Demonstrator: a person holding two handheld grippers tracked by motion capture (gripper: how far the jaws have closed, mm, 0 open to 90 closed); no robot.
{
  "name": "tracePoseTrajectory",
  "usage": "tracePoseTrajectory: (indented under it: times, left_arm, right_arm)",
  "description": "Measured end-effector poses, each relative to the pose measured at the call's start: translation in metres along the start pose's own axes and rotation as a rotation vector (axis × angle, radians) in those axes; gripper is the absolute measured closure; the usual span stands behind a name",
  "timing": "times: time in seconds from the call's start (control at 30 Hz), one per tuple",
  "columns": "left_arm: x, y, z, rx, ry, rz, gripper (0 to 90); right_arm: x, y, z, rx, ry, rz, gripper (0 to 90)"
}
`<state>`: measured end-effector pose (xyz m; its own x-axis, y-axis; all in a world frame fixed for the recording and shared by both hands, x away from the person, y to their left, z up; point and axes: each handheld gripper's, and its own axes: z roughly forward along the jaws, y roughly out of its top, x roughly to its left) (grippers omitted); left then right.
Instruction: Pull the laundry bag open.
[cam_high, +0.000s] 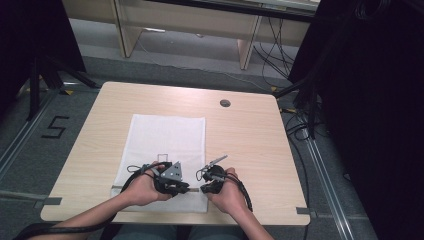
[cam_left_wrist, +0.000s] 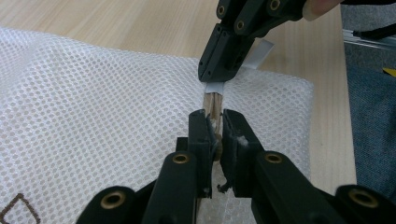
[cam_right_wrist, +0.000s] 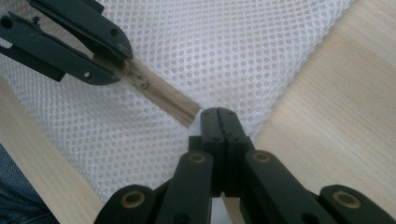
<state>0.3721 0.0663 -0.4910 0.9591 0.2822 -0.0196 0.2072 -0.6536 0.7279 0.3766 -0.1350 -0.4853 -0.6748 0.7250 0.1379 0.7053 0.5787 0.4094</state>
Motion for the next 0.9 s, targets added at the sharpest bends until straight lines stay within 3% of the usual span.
tracePoseTrajectory:
  times: [0.03, 0.2, 0.23, 0.33, 0.53, 0.7, 0.77, 0.9]
  left_arm:
    - [0.0, 0.0001, 0.0, 0.001, 0.0, 0.0, 81.9]
    - [-0.0002, -0.0001, 0.0008, -0.002, -0.004, -0.004, 81.9]
    - [-0.0004, -0.0001, 0.0009, -0.002, -0.005, -0.005, 81.9]
    - [-0.0002, 0.0001, 0.0008, -0.001, -0.004, -0.004, 81.9]
    - [-0.0003, -0.001, 0.0009, -0.002, -0.007, -0.022, 81.9]
    - [-0.0005, -0.0013, -0.0018, -0.002, -0.006, -0.022, 81.9]
    - [-0.0002, -0.0025, -0.0033, -0.009, -0.003, -0.029, 82.0]
    - [0.0007, -0.0028, -0.0045, -0.002, -0.005, -0.019, 81.9]
  right_arm:
    - [-0.0005, 0.0, 0.0003, -0.007, 0.001, -0.012, 90.0]
    - [0.0013, -0.0002, -0.0013, 0.015, -0.001, 0.024, 90.0]
    - [-0.0002, -0.0001, -0.0004, -0.001, 0.006, -0.002, 90.0]
    - [-0.0006, -0.0001, -0.0001, -0.004, 0.004, -0.01, 90.0]
    - [0.0015, -0.0002, 0.0, 0.005, -0.002, 0.011, 90.0]
    - [-0.0002, 0.0002, 0.0006, -0.007, -0.005, -0.03, 90.0]
    - [0.0017, -0.0001, 0.0, 0.005, -0.003, 0.003, 90.0]
    - [0.0011, -0.0002, -0.0001, 0.005, 0.001, 0.009, 90.0]
